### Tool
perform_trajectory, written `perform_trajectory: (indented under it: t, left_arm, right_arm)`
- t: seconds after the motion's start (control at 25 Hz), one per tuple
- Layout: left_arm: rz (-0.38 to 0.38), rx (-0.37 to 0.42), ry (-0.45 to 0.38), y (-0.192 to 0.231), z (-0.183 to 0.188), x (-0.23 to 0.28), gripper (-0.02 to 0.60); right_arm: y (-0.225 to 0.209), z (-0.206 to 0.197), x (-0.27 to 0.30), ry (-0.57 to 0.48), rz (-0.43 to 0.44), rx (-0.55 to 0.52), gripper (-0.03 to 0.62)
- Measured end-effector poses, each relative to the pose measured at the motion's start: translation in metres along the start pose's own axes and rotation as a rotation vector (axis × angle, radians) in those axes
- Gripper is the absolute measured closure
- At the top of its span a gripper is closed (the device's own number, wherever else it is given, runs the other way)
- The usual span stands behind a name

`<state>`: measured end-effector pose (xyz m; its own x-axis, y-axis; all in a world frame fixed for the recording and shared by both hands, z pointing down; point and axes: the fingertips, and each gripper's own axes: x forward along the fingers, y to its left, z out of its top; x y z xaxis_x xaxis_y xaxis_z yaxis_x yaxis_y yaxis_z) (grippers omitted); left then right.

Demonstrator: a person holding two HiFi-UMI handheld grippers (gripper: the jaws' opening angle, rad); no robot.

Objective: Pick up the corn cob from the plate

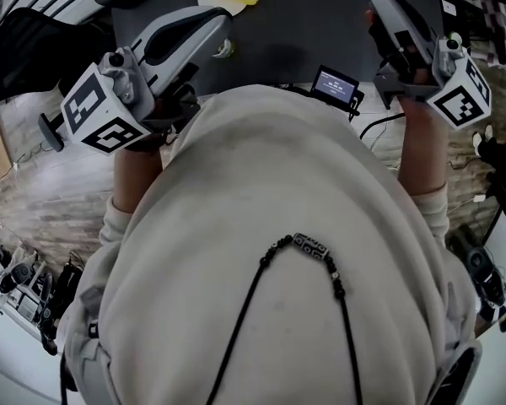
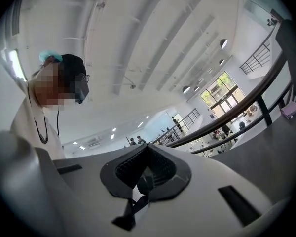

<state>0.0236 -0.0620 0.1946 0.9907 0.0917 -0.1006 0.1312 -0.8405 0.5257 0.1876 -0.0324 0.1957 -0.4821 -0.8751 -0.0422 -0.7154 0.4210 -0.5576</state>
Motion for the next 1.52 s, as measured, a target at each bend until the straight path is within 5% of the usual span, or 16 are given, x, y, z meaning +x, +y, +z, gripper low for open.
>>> perform_trajectory:
  t: [0.72, 1.52]
  left_arm:
    - [-0.058, -0.076, -0.034, 0.028, 0.008, -0.066, 0.58]
    - [0.17, -0.09, -0.146, 0.046, 0.008, -0.084, 0.58]
  right_arm:
    - [0.006, -0.038, 0.088, 0.251, -0.122, -0.095, 0.577]
    - [-0.047, -0.063, 0.136, 0.386, -0.024, -0.093, 0.577]
